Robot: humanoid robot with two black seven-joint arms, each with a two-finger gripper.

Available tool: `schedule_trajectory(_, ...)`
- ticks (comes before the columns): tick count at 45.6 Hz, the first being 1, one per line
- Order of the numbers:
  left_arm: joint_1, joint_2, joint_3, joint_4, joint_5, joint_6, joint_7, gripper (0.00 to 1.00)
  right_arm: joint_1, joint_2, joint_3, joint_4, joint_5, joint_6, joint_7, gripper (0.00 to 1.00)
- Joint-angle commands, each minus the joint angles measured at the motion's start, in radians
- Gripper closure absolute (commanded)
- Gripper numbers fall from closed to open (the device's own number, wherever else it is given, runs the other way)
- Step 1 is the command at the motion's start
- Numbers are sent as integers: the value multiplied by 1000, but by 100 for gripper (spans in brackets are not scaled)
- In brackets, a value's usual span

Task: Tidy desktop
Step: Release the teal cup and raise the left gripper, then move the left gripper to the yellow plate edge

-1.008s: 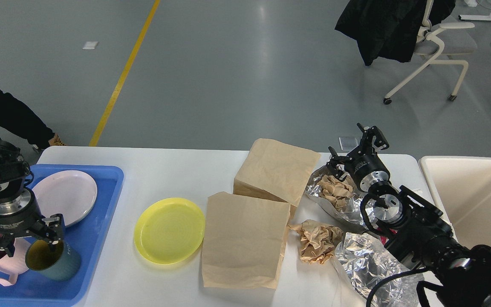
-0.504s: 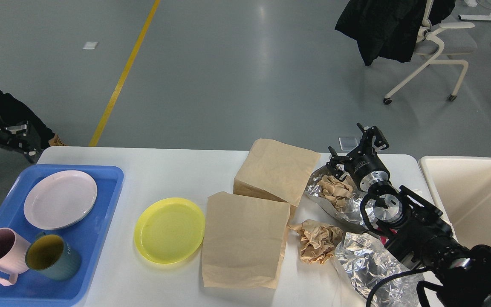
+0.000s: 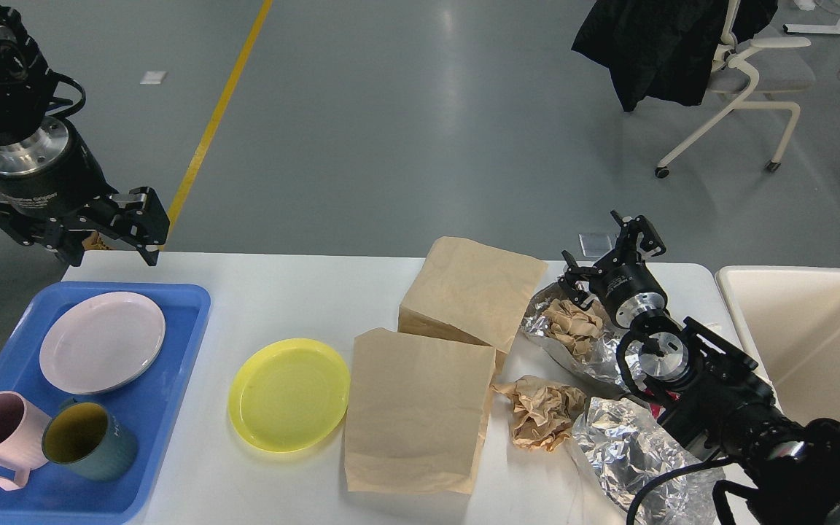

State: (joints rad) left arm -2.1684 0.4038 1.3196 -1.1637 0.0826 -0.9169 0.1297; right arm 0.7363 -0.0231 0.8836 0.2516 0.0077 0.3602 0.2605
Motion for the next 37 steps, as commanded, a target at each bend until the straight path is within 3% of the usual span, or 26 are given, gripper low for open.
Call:
schedule_trajectory(1, -14, -37, -2, -2, -21, 3, -1, 20, 0, 0, 0, 0, 0, 0, -1, 0)
schedule_trajectory(29, 25, -20, -11, 24, -12, 15, 5, 18, 0, 0, 0, 0, 0, 0, 0, 0)
schedule_trajectory(37, 165, -20, -55, 32, -12, 179, -2, 18, 0, 0, 0, 0, 0, 0, -1, 0)
